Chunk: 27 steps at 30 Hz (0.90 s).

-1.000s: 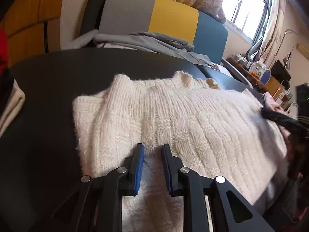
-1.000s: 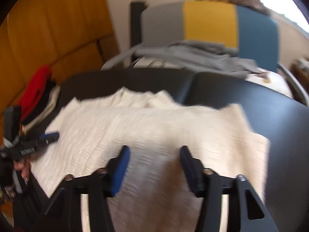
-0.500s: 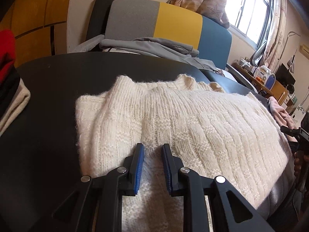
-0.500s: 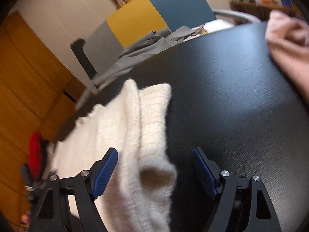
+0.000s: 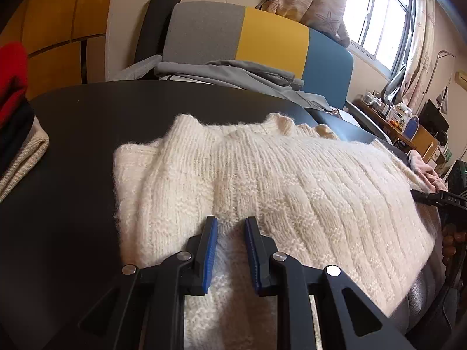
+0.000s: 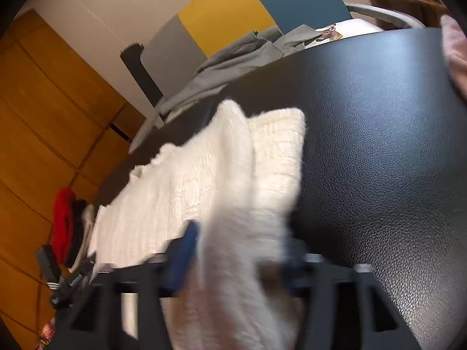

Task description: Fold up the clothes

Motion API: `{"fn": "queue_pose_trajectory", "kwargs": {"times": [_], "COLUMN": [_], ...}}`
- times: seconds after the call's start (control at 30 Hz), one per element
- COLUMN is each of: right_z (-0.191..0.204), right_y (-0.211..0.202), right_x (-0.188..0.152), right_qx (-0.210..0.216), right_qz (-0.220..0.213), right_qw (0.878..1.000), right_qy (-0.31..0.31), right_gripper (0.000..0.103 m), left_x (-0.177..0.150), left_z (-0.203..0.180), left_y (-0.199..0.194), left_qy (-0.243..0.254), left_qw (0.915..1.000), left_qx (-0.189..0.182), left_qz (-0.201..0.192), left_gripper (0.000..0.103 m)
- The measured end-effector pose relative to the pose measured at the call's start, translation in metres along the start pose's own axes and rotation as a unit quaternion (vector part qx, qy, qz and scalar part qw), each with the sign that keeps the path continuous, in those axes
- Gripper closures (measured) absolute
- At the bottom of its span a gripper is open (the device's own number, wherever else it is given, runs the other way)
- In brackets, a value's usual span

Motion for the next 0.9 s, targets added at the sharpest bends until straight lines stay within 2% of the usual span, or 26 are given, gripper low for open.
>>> {"fn": "queue_pose_trajectory", "kwargs": {"times": [0.1, 0.23, 0.27, 0.37, 0.47, 0.53, 0.6, 0.67, 0.73, 0.8, 0.87, 0.9], "right_z": [-0.006, -0.009, -0.009, -0.011, -0.016, -0.021, -0.028, -0.038, -0.047, -0.056, -0.063, -0.065], "right_y": [0.000, -0.018, -0.024, -0.042, -0.062, -0.077, -0.091, -0.100, -0.109, -0.117, -0.118, -0.119], "right_x": [0.002, 0.001, 0.001, 0.000, -0.003, -0.007, -0.009, -0.014, -0.020, -0.024, -0.026, -0.027], "right_qx": [0.040, 0.083, 0.088, 0.098, 0.115, 0.127, 0.139, 0.137, 0.135, 0.136, 0.148, 0.154], "right_qz": [0.000, -0.021, -0.026, -0.038, -0.053, -0.066, -0.082, -0.089, -0.095, -0.101, -0.101, -0.100], "right_qw": [0.998, 0.994, 0.993, 0.991, 0.986, 0.981, 0.975, 0.972, 0.969, 0.965, 0.959, 0.957], "right_qy": [0.040, 0.072, 0.075, 0.086, 0.110, 0.130, 0.154, 0.168, 0.182, 0.198, 0.218, 0.225], "right_gripper": [0.072, 0.076, 0.076, 0.078, 0.079, 0.081, 0.082, 0.082, 0.082, 0.082, 0.082, 0.082], "left_x": [-0.001, 0.000, 0.001, 0.002, -0.006, -0.025, -0.052, -0.068, -0.070, -0.065, -0.056, -0.049], "left_z": [-0.002, -0.017, -0.026, -0.070, -0.129, -0.170, -0.205, -0.227, -0.240, -0.239, -0.227, -0.215], "left_y": [-0.003, -0.022, -0.030, -0.047, -0.050, -0.039, -0.015, -0.002, -0.001, -0.007, -0.015, -0.021], "left_qy": [-0.002, 0.007, 0.013, 0.037, 0.083, 0.131, 0.194, 0.237, 0.245, 0.231, 0.217, 0.207], "left_qw": [1.0000, 0.9999, 0.9998, 0.9971, 0.9900, 0.9826, 0.9727, 0.9656, 0.9633, 0.9631, 0.9667, 0.9711], "left_qx": [-0.005, 0.011, 0.003, -0.054, -0.110, -0.132, -0.120, -0.100, -0.102, -0.130, -0.131, -0.117], "left_qz": [-0.004, -0.004, -0.016, -0.038, -0.029, 0.000, 0.044, 0.041, 0.037, 0.048, 0.035, 0.020], "left_gripper": [0.083, 0.084, 0.084, 0.084, 0.084, 0.084, 0.084, 0.084, 0.084, 0.084, 0.084, 0.084]}}
Point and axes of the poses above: each gripper's, at about its wrist camera, not at the fingertips, and y roughly the way its jaws point, z to its left, x to its top, the point moved 7 cm from there along y, roughly the way its jaws point, and after that the axes turned 7 degrees about z, right-handed, at the moved point
